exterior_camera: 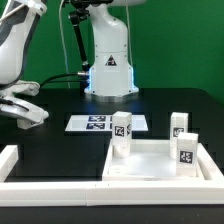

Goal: Assemble square table

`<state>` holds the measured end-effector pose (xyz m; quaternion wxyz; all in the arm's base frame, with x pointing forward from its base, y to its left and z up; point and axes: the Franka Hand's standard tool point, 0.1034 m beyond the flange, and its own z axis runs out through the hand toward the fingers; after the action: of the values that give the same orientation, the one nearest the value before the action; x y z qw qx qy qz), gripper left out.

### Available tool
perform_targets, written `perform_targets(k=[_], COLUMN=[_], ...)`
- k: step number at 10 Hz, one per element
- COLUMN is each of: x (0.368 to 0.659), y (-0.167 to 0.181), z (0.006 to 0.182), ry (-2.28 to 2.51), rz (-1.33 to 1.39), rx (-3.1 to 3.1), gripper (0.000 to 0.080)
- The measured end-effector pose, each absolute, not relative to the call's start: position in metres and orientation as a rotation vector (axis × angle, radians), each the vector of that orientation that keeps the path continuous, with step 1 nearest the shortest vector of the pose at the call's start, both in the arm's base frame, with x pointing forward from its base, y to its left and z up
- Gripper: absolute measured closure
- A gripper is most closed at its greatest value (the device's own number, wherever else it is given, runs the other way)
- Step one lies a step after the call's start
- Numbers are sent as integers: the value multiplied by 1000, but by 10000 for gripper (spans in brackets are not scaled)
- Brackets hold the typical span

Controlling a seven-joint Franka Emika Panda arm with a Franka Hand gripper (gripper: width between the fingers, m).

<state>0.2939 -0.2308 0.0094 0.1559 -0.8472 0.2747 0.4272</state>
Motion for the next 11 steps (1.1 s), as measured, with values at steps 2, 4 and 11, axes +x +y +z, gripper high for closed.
perform_targets(k=[2, 4, 11], x=[294, 309, 379], y=[-231, -226, -207], z=[9, 31, 103], ry=[786, 731, 524], rz=[1223, 1253, 920], rx=[-2426, -2442, -2793], gripper=[511, 511, 509])
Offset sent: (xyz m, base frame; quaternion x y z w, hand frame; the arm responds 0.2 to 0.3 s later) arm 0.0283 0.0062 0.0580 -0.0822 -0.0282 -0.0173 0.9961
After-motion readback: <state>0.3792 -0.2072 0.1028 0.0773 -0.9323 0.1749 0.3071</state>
